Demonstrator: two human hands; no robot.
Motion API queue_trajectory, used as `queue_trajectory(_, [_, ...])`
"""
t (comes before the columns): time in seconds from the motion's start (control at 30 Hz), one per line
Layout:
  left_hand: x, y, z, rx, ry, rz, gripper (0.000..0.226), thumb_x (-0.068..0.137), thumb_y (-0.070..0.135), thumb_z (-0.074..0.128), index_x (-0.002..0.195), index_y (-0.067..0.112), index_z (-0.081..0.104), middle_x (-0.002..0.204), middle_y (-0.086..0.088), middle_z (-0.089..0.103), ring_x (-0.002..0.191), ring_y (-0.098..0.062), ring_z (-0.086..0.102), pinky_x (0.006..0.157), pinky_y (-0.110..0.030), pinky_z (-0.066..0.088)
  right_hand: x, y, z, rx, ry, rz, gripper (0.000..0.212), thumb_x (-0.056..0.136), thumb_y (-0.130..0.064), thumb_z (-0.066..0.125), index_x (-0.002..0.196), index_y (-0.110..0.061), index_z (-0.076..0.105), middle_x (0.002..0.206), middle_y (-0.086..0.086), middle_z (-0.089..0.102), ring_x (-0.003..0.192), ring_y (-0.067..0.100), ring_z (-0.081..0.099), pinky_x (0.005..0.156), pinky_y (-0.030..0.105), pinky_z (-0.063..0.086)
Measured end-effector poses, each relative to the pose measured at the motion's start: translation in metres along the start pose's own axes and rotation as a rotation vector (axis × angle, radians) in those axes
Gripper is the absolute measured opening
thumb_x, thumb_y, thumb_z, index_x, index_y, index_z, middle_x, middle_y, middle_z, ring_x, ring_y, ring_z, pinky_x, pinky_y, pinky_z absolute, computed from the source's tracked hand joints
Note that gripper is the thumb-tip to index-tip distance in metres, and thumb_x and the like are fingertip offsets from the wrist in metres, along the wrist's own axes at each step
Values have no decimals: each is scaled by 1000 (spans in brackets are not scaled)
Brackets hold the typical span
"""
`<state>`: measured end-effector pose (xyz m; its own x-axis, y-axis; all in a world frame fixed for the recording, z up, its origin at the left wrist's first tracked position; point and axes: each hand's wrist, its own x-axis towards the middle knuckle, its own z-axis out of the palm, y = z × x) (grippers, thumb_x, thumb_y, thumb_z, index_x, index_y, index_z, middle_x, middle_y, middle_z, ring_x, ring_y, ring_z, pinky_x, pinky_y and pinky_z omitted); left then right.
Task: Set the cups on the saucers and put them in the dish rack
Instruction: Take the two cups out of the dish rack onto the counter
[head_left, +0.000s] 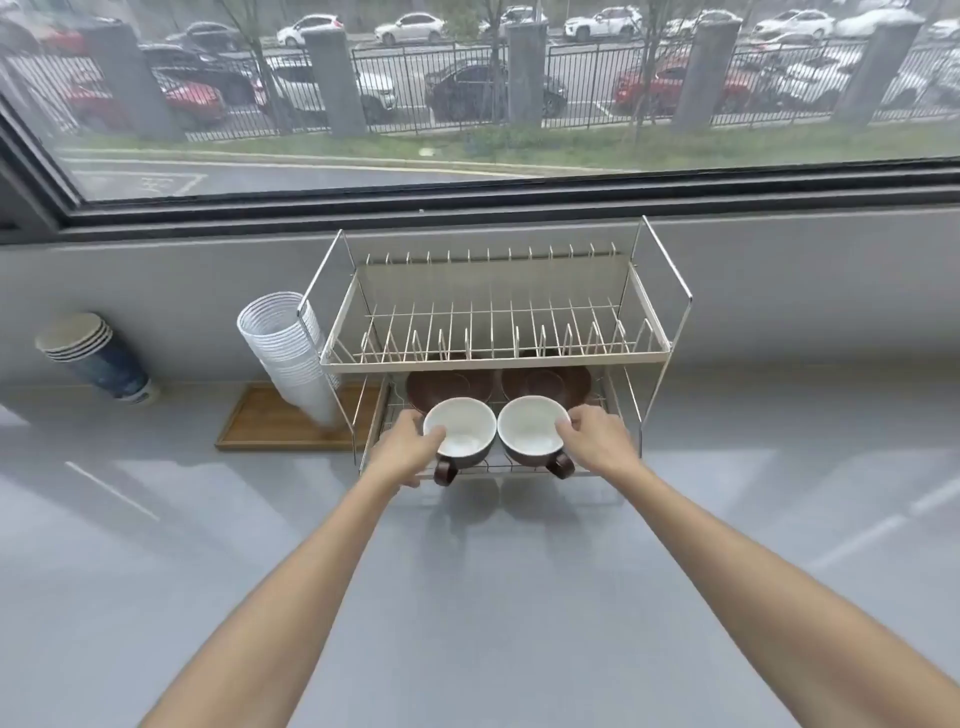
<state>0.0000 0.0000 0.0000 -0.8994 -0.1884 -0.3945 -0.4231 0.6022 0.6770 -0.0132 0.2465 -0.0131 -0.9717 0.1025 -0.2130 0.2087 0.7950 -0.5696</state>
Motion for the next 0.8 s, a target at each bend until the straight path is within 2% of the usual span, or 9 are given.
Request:
queue_trajectory(0.1, [6,-2,5,-167,-81,-107,52,98,30,52,146,15,37,119,-8,58,83,-26,71,67,-38,61,5,0,6,105,-12,91,42,96,-28,48,133,-10,57,123,15,68,121,37,57,96,40,47])
queue_trajectory(0.17, [12,-7,9,-249,-123,-144,52,98,25,52,148,14,38,122,-13,62,74,-22,69,56,-31,59,4,0,9,148,-41,151,51,94,-23,51,144,-9,47,127,16,65,124,36,56,101,42,47])
queue_trajectory(0.23, [16,-10,13,-317,-137,-157,48,98,20,53,145,14,43,110,-11,67,68,-18,69,51,-28,57,8,2,9,188,-59,178,46,89,-17,51,133,-9,59,113,15,72,111,34,64,96,46,54])
queue_trajectory(0.3, [17,-11,16,-341,-121,-187,44,98,16,51,142,14,48,89,-4,67,54,-10,68,45,-22,55,9,5,8,234,-99,200,34,86,-13,50,113,-6,71,84,12,76,83,27,74,82,44,62])
queue_trajectory(0.43, [17,-8,24,-389,-55,-227,44,95,8,46,139,11,52,76,-3,64,34,-3,61,35,-13,43,5,4,0,405,-162,247,29,88,-5,48,107,5,66,57,8,68,46,15,68,51,28,61])
queue_trajectory(0.5, [16,-8,26,-406,-30,-231,41,95,6,45,135,7,53,75,-6,65,33,-5,61,32,-12,38,0,5,2,438,-134,260,27,88,-5,49,107,6,65,56,8,67,43,14,66,46,25,57])
queue_trajectory(0.6, [6,-9,29,-419,21,-213,41,95,5,46,136,5,52,73,-6,64,31,-5,60,30,-12,35,-6,11,7,480,-96,257,25,86,-8,52,104,3,66,52,6,66,47,20,67,59,36,64])
queue_trajectory(0.7, [-3,-9,29,-441,51,-184,44,95,5,48,139,5,51,71,-5,62,29,-6,58,30,-13,32,-18,17,3,470,-38,255,19,82,-15,54,91,-6,68,54,5,70,64,27,76,75,47,64])
queue_trajectory(0.8, [-15,-5,26,-438,41,-158,42,95,5,48,137,3,52,69,-6,61,29,-6,56,31,-14,32,-36,24,-6,471,-14,253,20,83,-13,54,90,-3,70,60,6,68,77,32,77,75,47,64])
